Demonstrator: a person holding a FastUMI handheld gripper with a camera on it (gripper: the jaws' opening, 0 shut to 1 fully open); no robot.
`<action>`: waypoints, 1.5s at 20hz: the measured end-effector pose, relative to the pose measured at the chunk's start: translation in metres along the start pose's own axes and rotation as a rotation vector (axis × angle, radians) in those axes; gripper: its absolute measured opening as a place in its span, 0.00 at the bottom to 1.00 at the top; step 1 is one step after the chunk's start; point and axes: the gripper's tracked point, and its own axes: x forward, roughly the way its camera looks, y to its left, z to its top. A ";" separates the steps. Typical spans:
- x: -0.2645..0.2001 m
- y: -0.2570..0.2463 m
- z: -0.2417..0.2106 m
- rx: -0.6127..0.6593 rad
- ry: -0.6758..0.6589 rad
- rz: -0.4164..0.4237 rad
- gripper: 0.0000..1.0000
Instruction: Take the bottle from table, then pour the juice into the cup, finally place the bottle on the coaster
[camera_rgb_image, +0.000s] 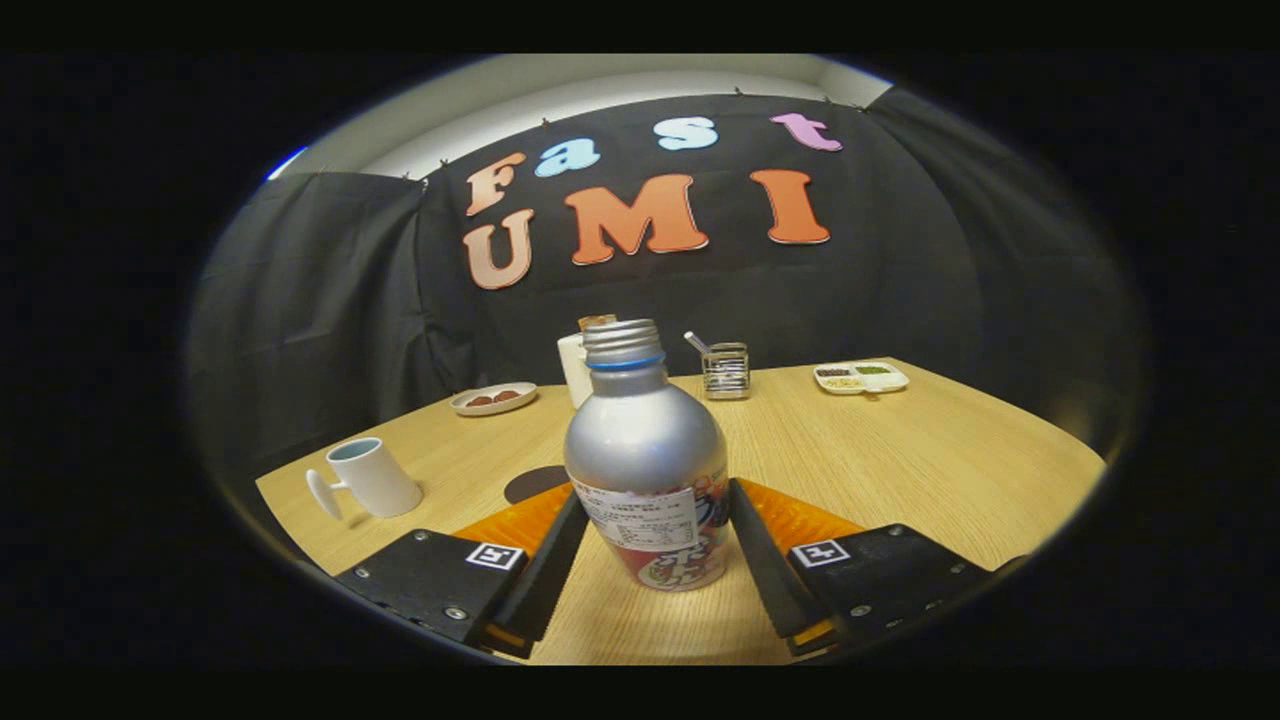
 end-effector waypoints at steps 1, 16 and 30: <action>0.000 0.000 -0.001 0.000 0.006 -0.003 0.82; 0.019 0.056 0.040 -0.352 -0.062 0.007 0.78; 0.045 0.125 0.064 -0.955 -0.205 -0.067 0.77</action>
